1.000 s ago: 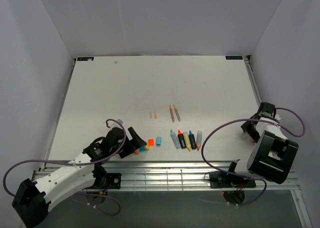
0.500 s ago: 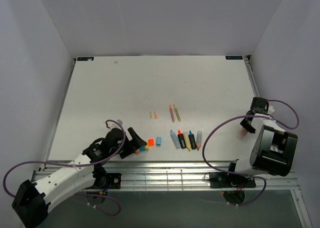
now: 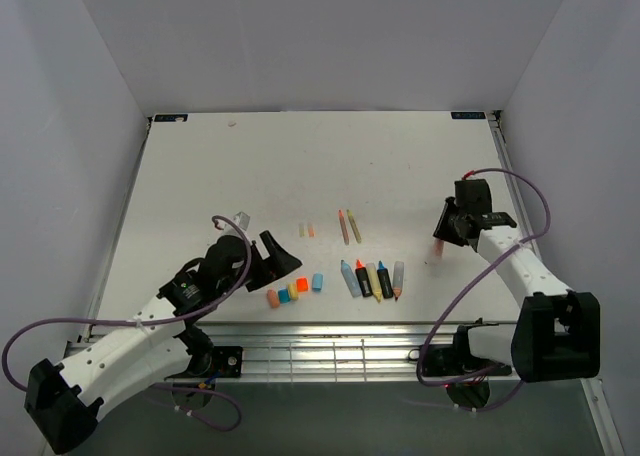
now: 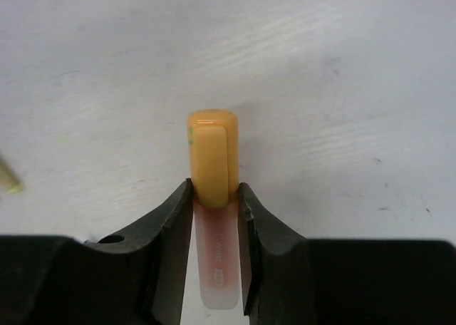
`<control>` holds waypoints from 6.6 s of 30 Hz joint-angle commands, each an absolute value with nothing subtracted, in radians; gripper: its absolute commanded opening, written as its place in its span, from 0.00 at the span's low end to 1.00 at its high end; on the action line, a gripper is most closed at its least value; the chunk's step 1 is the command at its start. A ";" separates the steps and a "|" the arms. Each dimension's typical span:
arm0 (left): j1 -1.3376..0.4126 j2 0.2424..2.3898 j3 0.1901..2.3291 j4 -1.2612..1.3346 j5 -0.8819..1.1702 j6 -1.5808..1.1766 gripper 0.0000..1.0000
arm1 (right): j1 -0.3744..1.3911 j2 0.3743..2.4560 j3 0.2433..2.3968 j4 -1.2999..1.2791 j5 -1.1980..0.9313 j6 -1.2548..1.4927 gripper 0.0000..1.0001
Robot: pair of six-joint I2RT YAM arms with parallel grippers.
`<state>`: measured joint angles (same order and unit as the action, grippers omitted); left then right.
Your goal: Open the pen caps
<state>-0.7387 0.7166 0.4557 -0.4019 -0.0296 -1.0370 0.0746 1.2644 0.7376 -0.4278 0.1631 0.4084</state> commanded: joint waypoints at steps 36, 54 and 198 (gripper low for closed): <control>-0.856 1.310 0.781 0.103 0.017 -1.161 0.81 | 0.759 1.160 0.897 -0.268 -0.137 0.290 0.08; -0.882 1.339 0.762 0.143 0.023 -1.166 0.46 | 0.785 1.151 0.905 -0.235 -0.129 0.347 0.08; -0.528 0.436 0.216 -0.630 -0.138 -1.304 0.98 | 0.256 1.158 0.563 -0.342 -0.100 0.373 0.56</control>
<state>-0.5259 0.4412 0.1753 -0.5106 -0.0605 -1.2953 0.2611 1.1950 0.5449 -0.3561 -0.1127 0.3855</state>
